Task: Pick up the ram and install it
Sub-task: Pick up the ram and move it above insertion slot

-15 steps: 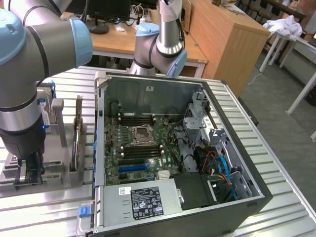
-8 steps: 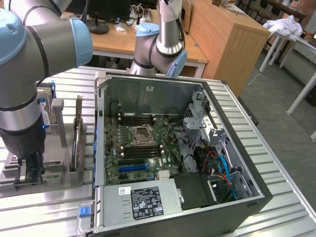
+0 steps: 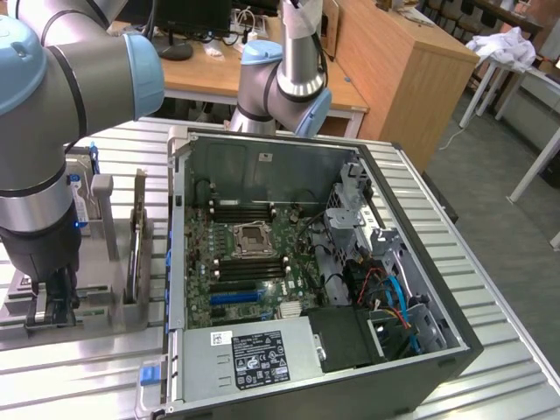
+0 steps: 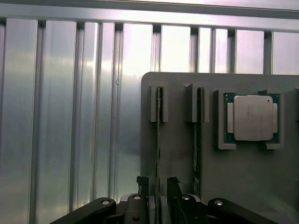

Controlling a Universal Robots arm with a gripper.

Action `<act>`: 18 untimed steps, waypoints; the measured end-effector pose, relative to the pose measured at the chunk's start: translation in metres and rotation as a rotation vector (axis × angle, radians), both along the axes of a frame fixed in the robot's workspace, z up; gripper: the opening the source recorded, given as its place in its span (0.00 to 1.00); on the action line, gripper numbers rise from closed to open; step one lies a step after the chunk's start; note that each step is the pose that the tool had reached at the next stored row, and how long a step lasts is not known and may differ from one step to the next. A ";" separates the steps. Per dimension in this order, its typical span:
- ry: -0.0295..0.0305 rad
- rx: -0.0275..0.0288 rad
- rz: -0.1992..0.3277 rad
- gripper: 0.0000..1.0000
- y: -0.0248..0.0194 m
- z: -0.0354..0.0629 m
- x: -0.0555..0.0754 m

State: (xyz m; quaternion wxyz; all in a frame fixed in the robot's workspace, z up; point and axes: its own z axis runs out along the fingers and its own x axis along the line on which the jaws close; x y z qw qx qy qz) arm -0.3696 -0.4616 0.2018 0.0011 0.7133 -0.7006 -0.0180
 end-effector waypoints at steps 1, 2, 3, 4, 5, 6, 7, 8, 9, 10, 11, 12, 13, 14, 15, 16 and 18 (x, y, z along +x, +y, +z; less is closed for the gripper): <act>0.0000 0.0000 0.000 0.30 0.0000 0.0000 0.000; -0.0001 0.0000 0.000 0.30 0.0002 0.0000 0.000; -0.0001 0.0000 0.000 0.30 0.0003 0.0000 0.000; 0.0000 -0.0001 0.000 0.30 0.0005 0.0000 0.000; 0.0000 -0.0001 0.000 0.30 0.0008 0.0001 0.000; 0.0000 -0.0001 0.000 0.28 0.0008 0.0000 0.000; 0.0000 0.0000 0.000 0.28 0.0007 0.0000 0.000; 0.0000 0.0000 0.000 0.28 0.0007 0.0000 0.000; 0.0000 0.0000 0.000 0.22 0.0007 0.0000 0.000; 0.0000 0.0000 0.000 0.22 0.0007 0.0000 0.000; 0.0000 0.0000 0.000 0.22 0.0007 0.0000 0.000; 0.0000 0.0000 0.000 0.22 0.0007 0.0000 0.000; 0.0000 0.0000 0.000 0.22 0.0007 0.0000 0.000; 0.0000 0.0000 0.000 0.22 0.0007 0.0000 0.000; 0.0001 -0.0001 0.000 0.22 0.0005 0.0000 0.000; -0.0001 0.0001 0.000 0.22 0.0001 -0.0001 0.000; 0.0001 -0.0001 0.000 0.22 -0.0006 0.0000 0.000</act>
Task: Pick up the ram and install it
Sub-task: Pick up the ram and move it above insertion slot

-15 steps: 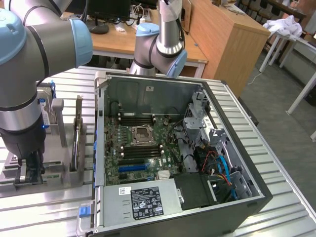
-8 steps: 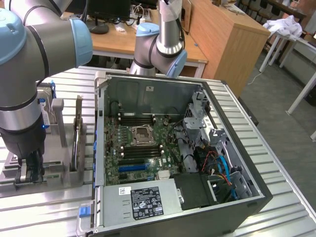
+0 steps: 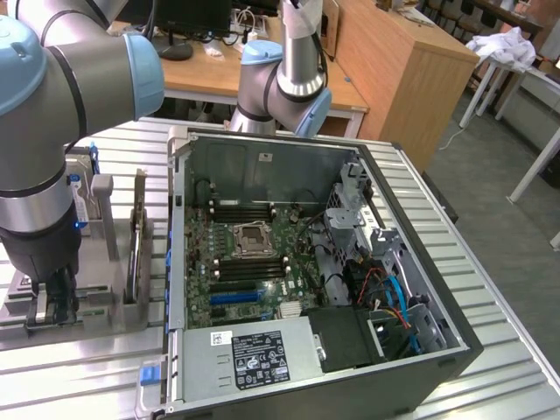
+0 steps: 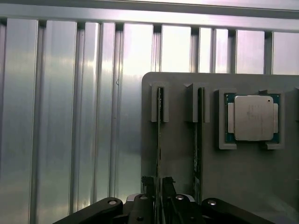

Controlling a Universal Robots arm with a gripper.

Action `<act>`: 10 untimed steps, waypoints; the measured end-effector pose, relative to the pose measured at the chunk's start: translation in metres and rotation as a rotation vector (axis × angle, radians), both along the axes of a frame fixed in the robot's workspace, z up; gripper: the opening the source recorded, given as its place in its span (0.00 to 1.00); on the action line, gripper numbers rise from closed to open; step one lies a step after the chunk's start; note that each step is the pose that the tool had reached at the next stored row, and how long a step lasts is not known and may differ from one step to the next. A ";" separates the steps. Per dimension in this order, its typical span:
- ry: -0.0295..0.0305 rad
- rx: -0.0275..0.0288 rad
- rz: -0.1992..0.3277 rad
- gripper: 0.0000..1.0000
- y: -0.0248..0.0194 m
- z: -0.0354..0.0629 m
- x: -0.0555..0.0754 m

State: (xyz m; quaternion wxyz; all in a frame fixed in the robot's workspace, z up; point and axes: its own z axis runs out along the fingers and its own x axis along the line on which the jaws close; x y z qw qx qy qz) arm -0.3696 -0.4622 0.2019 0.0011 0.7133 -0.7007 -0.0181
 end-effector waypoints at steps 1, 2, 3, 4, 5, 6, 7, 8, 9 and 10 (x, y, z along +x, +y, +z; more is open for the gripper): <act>0.0000 0.0001 0.000 0.22 0.0000 0.0000 0.000; -0.0001 0.0002 0.000 0.22 0.0000 0.0000 0.000; 0.0000 0.0001 0.000 0.22 0.0000 0.0000 0.000; -0.0001 0.0002 0.000 0.22 -0.0001 -0.0001 0.000; -0.0001 0.0001 0.000 0.22 -0.0001 -0.0001 0.000; -0.0001 0.0001 0.000 0.22 -0.0001 -0.0001 0.000; -0.0001 0.0001 0.000 0.22 -0.0001 -0.0001 0.000; -0.0001 0.0001 0.000 0.22 -0.0001 -0.0001 0.000; 0.0000 0.0001 0.000 0.22 -0.0001 0.0000 0.000; 0.0000 0.0001 0.000 0.20 -0.0001 0.0000 0.000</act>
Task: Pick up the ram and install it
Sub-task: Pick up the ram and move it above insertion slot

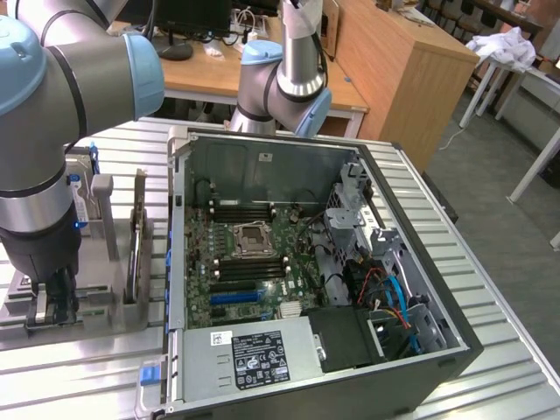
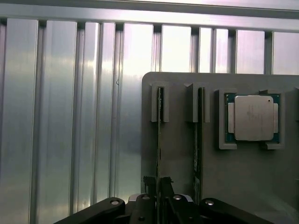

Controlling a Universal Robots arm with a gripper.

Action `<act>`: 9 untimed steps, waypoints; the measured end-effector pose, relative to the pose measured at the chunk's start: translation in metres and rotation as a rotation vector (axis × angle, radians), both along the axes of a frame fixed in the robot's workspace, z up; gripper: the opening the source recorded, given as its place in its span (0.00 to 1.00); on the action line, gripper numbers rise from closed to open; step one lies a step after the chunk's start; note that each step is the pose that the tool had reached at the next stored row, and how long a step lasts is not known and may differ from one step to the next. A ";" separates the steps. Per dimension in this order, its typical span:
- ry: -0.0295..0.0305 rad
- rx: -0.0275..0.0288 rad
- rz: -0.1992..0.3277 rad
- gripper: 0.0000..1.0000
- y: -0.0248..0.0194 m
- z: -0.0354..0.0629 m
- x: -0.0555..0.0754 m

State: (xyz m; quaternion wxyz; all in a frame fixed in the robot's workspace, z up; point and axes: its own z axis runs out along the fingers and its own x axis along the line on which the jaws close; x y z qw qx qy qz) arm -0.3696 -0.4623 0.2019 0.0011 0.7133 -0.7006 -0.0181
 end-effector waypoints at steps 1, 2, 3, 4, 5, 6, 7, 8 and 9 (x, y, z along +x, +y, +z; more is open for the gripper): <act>0.0000 0.0000 0.000 0.20 0.0000 0.0000 0.000; -0.0001 0.0001 0.000 0.14 0.0000 0.0000 0.000; -0.0001 0.0000 0.000 0.12 0.0000 0.0000 0.000; 0.0000 0.0000 0.000 0.12 0.0000 0.0000 0.000; -0.0001 0.0000 0.000 0.12 0.0000 0.0000 0.000; -0.0001 0.0001 0.000 0.12 0.0000 0.0000 0.000; 0.0000 0.0000 0.000 0.12 0.0000 0.0000 0.000; -0.0001 0.0000 0.000 0.12 0.0000 0.0000 0.000; -0.0001 0.0000 0.000 0.12 0.0000 0.0000 0.000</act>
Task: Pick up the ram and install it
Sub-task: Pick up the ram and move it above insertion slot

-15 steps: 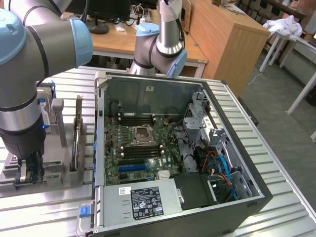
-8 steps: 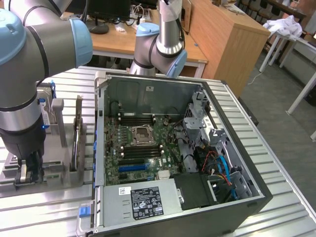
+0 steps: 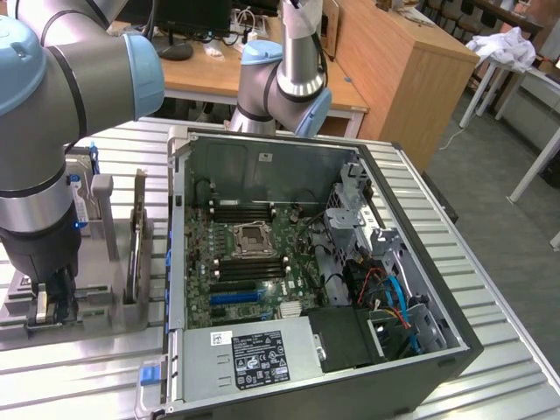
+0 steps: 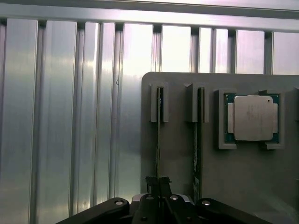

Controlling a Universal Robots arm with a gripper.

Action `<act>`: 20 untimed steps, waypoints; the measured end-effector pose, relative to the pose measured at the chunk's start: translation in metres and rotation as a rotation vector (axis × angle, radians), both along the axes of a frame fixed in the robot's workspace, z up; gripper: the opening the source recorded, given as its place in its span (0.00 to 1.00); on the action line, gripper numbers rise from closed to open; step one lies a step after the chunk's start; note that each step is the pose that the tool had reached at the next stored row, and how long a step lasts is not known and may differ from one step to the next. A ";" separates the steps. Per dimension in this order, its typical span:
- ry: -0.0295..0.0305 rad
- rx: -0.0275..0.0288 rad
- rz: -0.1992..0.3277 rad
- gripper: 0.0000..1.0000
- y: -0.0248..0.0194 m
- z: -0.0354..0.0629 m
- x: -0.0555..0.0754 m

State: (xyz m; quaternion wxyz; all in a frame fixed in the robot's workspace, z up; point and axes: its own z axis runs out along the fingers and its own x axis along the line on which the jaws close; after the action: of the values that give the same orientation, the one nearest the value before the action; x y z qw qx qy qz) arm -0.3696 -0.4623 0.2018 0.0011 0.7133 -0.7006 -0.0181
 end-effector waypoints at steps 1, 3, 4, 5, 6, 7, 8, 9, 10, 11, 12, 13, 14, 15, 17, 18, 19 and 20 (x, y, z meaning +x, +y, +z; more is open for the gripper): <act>0.0000 0.0000 0.000 0.12 0.0000 0.0000 0.000; 0.0000 0.0000 0.000 0.12 0.0000 0.0000 0.000; 0.0000 0.0000 0.000 0.12 0.0000 0.0000 0.000; -0.0001 0.0000 0.000 0.12 0.0000 0.0002 0.000; 0.0000 -0.0001 0.000 0.12 0.0000 0.0010 0.000; 0.0001 -0.0001 0.000 0.12 0.0000 0.0020 0.000; 0.0000 -0.0001 0.000 0.12 0.0000 0.0031 0.000; 0.0000 -0.0001 0.000 0.12 0.0000 0.0043 0.000; -0.0001 0.0000 0.000 0.12 0.0000 0.0054 0.000; 0.0001 0.0000 0.000 0.12 0.0000 0.0068 0.000; 0.0000 -0.0001 0.000 0.12 0.0000 0.0082 0.000; 0.0000 0.0000 0.000 0.12 0.0000 0.0097 0.000; 0.0001 -0.0001 0.000 0.12 0.0000 0.0114 0.000; 0.0000 0.0000 0.000 0.12 0.0000 0.0131 0.000; 0.0000 0.0000 0.000 0.12 0.0000 0.0165 0.000; 0.0001 0.0000 0.000 0.12 0.0000 0.0183 0.000; 0.0001 0.0000 0.000 0.12 0.0000 0.0200 0.000; 0.0001 0.0000 0.000 0.12 0.0000 0.0218 0.000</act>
State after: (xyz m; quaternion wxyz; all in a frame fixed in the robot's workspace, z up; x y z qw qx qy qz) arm -0.3696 -0.4623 0.2236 0.0011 0.7133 -0.7006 -0.0181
